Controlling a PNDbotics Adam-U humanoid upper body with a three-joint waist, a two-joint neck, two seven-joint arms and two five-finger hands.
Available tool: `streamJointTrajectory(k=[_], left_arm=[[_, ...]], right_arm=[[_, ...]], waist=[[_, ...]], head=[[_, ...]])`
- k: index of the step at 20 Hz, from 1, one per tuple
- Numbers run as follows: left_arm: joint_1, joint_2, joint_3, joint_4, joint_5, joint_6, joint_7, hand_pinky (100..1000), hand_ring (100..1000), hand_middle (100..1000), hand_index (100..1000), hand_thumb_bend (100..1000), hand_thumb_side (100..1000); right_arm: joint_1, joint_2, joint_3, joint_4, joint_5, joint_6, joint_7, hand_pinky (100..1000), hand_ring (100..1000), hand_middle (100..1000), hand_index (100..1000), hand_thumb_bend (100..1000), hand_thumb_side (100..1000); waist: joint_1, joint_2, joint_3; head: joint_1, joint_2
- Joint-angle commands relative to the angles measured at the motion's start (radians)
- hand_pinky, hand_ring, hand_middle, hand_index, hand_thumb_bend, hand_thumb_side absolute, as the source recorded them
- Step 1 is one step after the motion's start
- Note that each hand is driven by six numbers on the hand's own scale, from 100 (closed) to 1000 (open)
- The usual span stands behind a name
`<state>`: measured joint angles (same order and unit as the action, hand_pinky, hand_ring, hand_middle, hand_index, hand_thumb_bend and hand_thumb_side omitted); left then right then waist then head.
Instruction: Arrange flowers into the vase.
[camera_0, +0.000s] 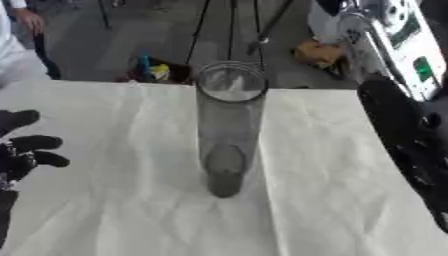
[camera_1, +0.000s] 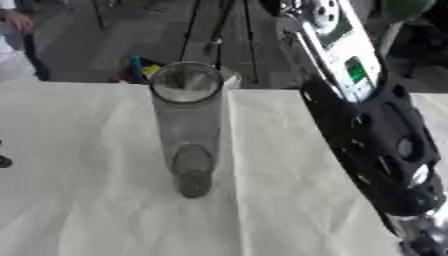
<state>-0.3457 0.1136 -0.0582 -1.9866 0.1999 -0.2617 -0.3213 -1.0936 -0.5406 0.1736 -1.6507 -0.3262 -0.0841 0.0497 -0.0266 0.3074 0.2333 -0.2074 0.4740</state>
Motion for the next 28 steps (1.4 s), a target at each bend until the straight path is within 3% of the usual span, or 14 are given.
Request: streamJointTrajectory(k=[1,10,20,28], left_arm=[[-0.006,0.016,-0.006,-0.013,0.005,0.002,0.0,644,735,821,905,151,1000],[0.0,0.026,-0.003,-0.013,0.005,0.006,0.002,645,735,821,905,151,1000],[0.005,0.038,0.0,-0.013,0.012,0.013,0.009,646,734,820,905,151,1000],[0.001,0.036,-0.003,-0.013,0.021,0.019,0.006,646,734,819,905,152,1000]], right_arm=[[-0.017,-0.014,-0.009,-0.019,0.021,-0.008,0.0,100,100,100,100,100,410],[-0.024,-0.043,-0.001,-0.063,-0.017,-0.026,-0.04,100,100,100,100,100,405],[-0.006,-0.046,0.011,-0.093,-0.094,0.081,0.051,100,100,100,100,100,444],[0.003,-0.019,0.005,-0.093,-0.105,0.117,0.065,100,100,100,100,100,453]], waist=[[-0.005,-0.04,0.0],[-0.011,-0.054,-0.022],[-0.018,-0.082,-0.043],[-0.022,-0.086,-0.036]], head=[[0.0,-0.009],[0.026,0.021],[0.048,0.044],[0.05,0.049]])
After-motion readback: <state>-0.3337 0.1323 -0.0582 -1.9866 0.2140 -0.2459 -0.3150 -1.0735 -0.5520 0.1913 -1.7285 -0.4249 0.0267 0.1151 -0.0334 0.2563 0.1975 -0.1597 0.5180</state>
